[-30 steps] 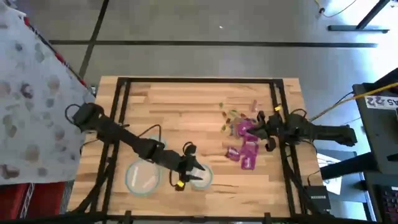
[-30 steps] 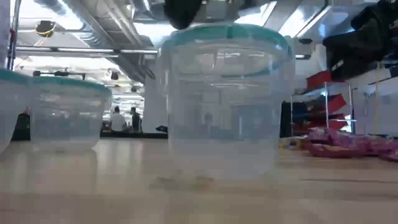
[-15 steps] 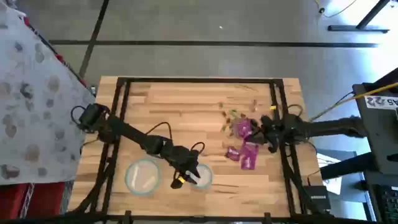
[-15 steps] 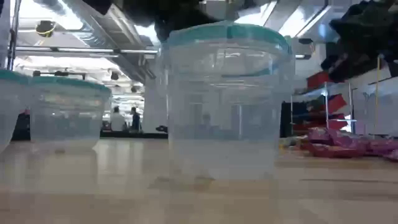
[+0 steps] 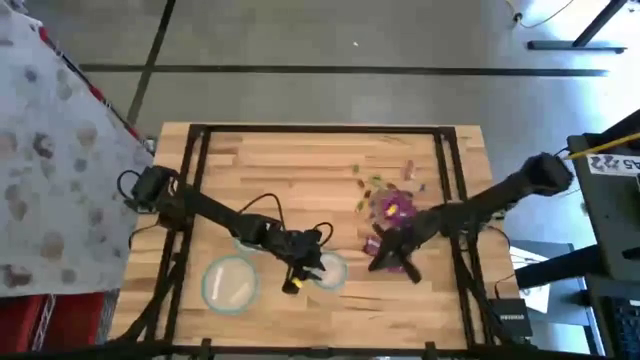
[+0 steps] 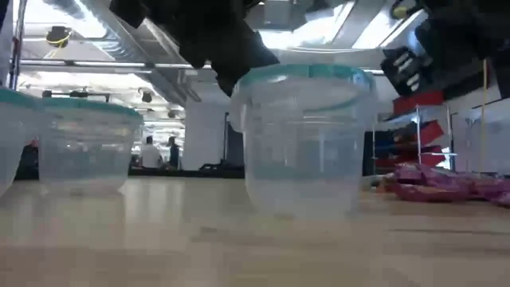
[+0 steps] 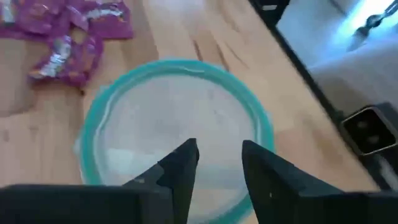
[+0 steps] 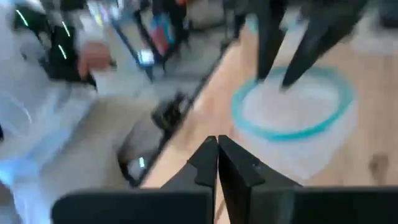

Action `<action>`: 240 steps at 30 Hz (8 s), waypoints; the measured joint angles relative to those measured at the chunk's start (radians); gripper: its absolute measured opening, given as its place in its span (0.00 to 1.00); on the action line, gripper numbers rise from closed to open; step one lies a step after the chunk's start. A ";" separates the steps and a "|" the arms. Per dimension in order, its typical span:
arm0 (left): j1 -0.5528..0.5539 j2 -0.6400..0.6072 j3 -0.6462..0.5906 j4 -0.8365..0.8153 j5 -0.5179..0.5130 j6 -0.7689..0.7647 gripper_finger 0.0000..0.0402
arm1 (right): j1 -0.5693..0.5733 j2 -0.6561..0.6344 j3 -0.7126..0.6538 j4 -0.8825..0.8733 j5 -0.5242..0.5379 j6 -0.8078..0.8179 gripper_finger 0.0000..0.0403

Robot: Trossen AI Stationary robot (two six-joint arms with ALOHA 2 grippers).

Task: Sort candy
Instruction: Open the top small transparent bin

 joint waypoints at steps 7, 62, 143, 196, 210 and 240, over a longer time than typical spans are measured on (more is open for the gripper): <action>-0.006 0.006 0.118 -0.120 -0.022 0.046 0.29 | 0.024 0.253 0.010 0.214 0.035 0.108 0.14; 0.048 0.160 0.112 0.019 -0.089 0.067 0.29 | -0.042 0.399 0.029 0.291 0.058 0.029 0.45; 0.044 0.019 0.160 -0.250 -0.284 -0.190 0.29 | 0.043 -0.009 0.090 -0.293 0.377 0.084 0.45; 0.042 0.114 0.132 -0.101 -0.298 -0.309 0.29 | 0.043 0.163 0.075 -0.178 0.848 0.047 0.45; 0.048 0.115 0.138 -0.089 -0.302 -0.291 0.29 | 0.150 0.080 0.077 -0.371 0.634 0.284 0.45; 0.049 0.114 0.097 -0.078 -0.331 -0.326 0.29 | 0.146 0.561 0.097 0.680 0.568 -0.053 0.45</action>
